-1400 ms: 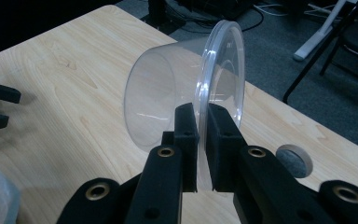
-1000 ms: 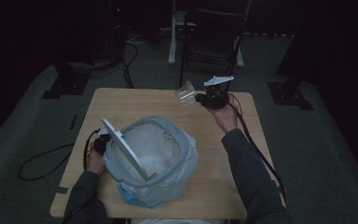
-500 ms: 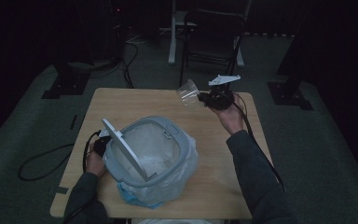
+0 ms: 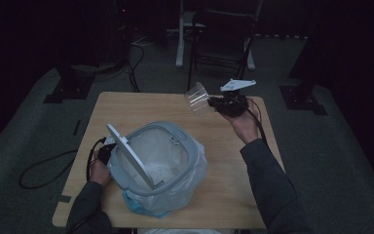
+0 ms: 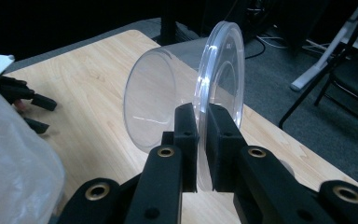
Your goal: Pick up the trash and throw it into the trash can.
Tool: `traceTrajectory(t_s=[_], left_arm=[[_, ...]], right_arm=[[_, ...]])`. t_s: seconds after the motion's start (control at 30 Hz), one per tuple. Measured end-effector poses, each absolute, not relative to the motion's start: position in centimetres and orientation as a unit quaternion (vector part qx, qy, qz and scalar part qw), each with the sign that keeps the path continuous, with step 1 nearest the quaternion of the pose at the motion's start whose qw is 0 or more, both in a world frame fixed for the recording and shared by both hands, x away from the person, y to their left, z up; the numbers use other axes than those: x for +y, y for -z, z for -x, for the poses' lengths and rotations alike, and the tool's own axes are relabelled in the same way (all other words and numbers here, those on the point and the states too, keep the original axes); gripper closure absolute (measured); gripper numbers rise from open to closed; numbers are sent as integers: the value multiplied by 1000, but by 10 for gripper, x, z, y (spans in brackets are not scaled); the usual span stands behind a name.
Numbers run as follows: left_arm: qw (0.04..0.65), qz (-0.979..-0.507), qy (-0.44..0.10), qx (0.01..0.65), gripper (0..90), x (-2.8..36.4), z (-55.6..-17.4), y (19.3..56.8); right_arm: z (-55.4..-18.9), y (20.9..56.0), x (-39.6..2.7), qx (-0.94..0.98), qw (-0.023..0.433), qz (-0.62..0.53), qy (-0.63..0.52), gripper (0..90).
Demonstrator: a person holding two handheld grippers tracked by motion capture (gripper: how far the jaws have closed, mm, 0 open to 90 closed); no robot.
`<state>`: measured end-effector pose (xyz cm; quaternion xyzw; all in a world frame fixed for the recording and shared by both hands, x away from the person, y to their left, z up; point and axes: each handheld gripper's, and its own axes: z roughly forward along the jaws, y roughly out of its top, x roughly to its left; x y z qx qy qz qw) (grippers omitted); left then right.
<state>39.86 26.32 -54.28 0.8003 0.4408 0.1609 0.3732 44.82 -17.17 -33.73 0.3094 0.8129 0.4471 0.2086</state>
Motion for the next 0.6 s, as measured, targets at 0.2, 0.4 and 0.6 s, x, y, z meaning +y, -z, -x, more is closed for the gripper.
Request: traceTrajectory(t_s=[0.2,0.4,0.6], left_arm=[[374,-800,-159,442,371,264,-399,543],[375,-800,-158,441,371,264,-399,543],[375,-799,-157,442,371,264,-399,543]], right_arm=[[-441,331,-172,807,202,-302,-466,832],[-431,320,-170,807,202,-284,-477,832],[-418,308,-169,806,200,-266,-489,832]])
